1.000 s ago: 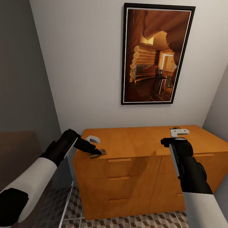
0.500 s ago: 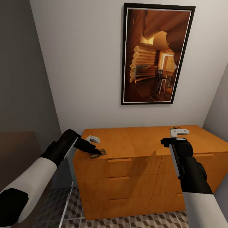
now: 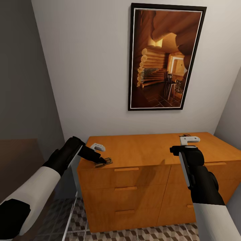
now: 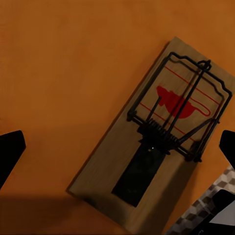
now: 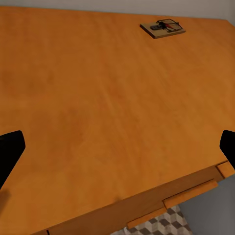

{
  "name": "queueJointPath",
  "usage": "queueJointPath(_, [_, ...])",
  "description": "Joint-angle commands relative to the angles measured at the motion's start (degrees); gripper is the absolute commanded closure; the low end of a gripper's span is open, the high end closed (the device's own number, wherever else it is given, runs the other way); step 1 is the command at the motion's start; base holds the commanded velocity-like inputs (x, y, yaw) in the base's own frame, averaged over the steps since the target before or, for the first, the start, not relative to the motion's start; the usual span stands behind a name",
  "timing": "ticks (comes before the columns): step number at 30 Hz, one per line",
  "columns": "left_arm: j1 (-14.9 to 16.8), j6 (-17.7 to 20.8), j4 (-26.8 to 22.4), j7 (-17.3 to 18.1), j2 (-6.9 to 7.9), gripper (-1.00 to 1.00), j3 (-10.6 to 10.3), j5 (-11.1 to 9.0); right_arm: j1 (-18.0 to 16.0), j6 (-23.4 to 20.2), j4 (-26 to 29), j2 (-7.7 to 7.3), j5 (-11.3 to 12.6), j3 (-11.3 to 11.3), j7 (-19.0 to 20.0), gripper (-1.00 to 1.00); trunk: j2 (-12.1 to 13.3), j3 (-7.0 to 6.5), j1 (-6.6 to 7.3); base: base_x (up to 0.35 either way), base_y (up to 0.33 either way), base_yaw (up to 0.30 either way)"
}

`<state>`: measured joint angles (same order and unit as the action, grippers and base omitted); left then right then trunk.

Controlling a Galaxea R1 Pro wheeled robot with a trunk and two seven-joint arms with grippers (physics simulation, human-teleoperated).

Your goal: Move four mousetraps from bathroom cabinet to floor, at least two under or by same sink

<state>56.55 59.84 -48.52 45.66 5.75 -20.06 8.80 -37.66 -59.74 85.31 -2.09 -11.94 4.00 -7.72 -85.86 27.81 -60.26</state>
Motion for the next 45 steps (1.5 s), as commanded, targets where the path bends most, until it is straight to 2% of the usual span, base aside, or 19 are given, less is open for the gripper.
queueJointPath(1, [0.0, -0.4, 3.5, 0.4, 0.06, -1.0, -0.1, 2.5, 0.0, -0.3, 0.0, -0.02, 0.0, 0.0, -0.1, -1.0, 0.0, 0.08, 0.0, 0.0, 0.0, 0.0])
queueJointPath(9, [0.0, -0.5, 3.7, 0.4, 0.04, -1.0, -0.1, 2.7, 0.0, -0.3, 0.0, -0.02, 0.0, 0.0, -0.1, -1.0, 0.0, 0.08, 0.0, 0.0, 0.0, 0.0])
queueJointPath(10, [0.0, -0.5, 3.7, 0.4, 0.04, 1.0, -0.1, 2.7, 0.0, -0.3, 0.0, -0.02, 0.0, 0.0, -0.1, -1.0, 0.0, 0.08, 0.0, 0.0, 0.0, 0.0])
queueJointPath(45, [0.0, -0.3, 3.0, 0.8, -0.04, 1.0, 0.1, 3.2, 0.0, -0.3, 0.0, -0.02, -0.3, 0.0, 0.0, -1.0, 0.0, 0.08, 0.0, 0.0, 0.0, 0.0])
